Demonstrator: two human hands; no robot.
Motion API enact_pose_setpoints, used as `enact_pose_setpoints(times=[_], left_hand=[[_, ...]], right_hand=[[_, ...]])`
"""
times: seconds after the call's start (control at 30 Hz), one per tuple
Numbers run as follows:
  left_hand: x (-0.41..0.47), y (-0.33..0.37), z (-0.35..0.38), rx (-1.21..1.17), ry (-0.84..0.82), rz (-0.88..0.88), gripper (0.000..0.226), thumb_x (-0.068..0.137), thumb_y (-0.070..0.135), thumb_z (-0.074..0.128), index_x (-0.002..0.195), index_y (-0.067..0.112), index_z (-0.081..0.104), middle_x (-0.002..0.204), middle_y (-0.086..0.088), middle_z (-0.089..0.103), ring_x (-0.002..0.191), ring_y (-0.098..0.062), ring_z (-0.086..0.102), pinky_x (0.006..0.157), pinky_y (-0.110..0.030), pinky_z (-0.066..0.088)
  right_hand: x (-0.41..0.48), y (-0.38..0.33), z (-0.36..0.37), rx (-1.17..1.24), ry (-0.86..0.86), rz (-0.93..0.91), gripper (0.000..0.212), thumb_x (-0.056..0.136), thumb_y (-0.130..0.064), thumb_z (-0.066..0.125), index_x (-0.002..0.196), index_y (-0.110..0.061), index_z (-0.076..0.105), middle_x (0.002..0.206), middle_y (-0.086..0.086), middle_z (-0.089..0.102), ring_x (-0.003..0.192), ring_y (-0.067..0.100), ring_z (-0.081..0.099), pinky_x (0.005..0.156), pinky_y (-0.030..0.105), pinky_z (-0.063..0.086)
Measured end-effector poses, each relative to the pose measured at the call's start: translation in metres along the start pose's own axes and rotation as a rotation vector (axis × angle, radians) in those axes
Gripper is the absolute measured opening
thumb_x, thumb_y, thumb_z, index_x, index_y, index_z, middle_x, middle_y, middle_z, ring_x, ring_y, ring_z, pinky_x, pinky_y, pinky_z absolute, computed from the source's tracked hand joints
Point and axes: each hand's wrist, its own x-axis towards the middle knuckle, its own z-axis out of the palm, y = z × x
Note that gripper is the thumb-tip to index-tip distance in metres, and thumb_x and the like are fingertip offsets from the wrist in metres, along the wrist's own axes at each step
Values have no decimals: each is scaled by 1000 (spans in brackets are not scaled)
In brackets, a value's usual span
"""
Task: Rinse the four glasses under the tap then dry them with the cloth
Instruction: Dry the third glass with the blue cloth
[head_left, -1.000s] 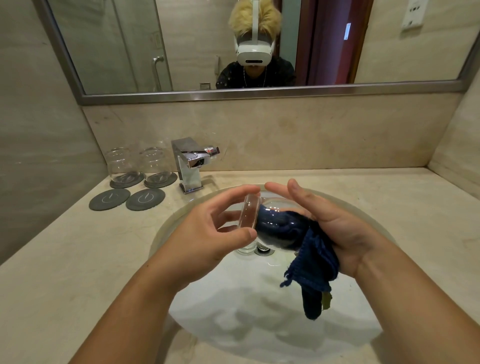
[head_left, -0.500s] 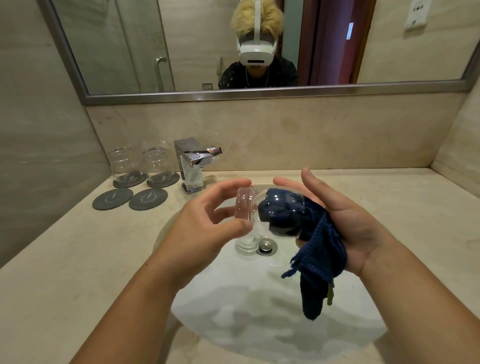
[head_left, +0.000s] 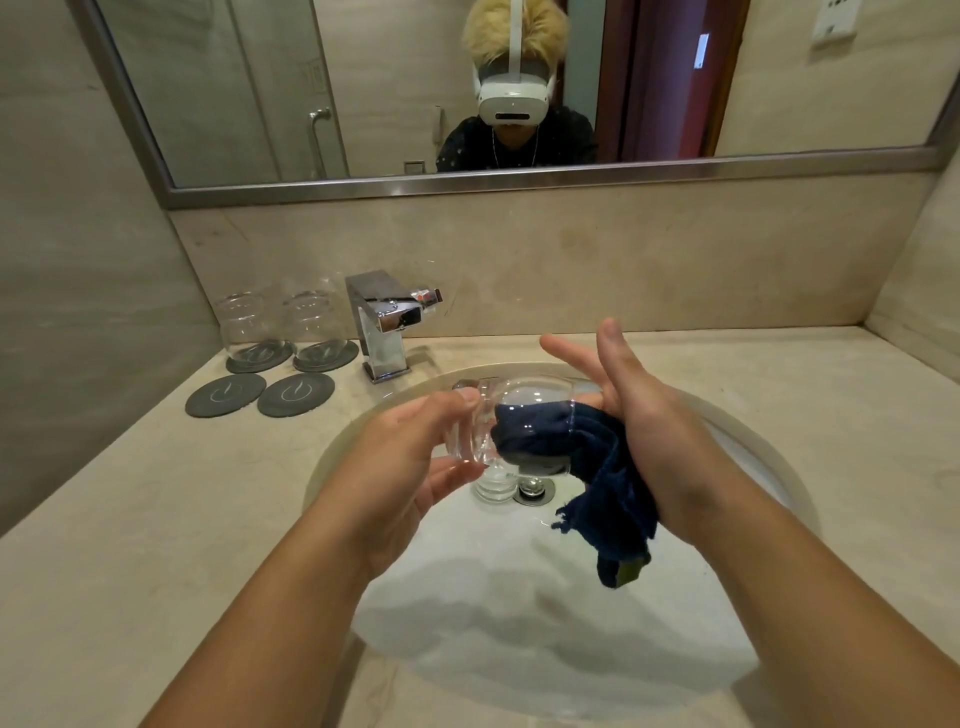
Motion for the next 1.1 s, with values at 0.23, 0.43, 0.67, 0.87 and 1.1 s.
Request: enact_pose_setpoints(times=[0.23, 0.43, 0.67, 0.87, 1.1], left_hand=[[1, 2, 1, -47, 28, -89, 34, 92, 42, 70, 109, 14, 79, 93, -9, 78, 67, -17, 69, 65, -24, 65], [3, 0, 1, -23, 111, -96, 38, 92, 49, 71, 108, 14, 78, 87, -5, 79, 62, -16, 71, 55, -20, 60], [5, 5, -4, -153, 105, -35, 29, 90, 41, 73, 103, 17, 80, 91, -2, 80, 71, -16, 72, 64, -22, 62], [7, 4, -8, -24, 197, 109, 25, 97, 22, 72, 122, 18, 73, 105, -5, 77, 85, -15, 67, 79, -30, 55], [6, 15, -17, 143, 330, 134, 33, 90, 38, 79, 116, 19, 76, 90, 4, 76, 76, -14, 63, 76, -30, 55]], right_hand=[[-2, 9, 11, -208, 76, -330, 69, 98, -79, 27, 152, -46, 53, 109, -11, 75, 116, 7, 70, 115, 28, 45], [0, 10, 7, -290, 304, -429, 49, 108, -57, 37, 147, -36, 60, 47, -1, 41, 48, 12, 39, 55, 27, 40], [7, 4, -9, 104, 593, -153, 38, 99, -67, 42, 110, -52, 75, 113, 1, 77, 112, 25, 72, 107, 51, 54], [9, 7, 2, 97, 469, -44, 32, 106, -53, 55, 102, -35, 81, 112, -20, 74, 122, 9, 65, 111, 38, 49], [10, 16, 17, -32, 330, -27, 25, 99, -50, 67, 97, -29, 81, 88, -8, 79, 85, 6, 73, 82, 28, 55]])
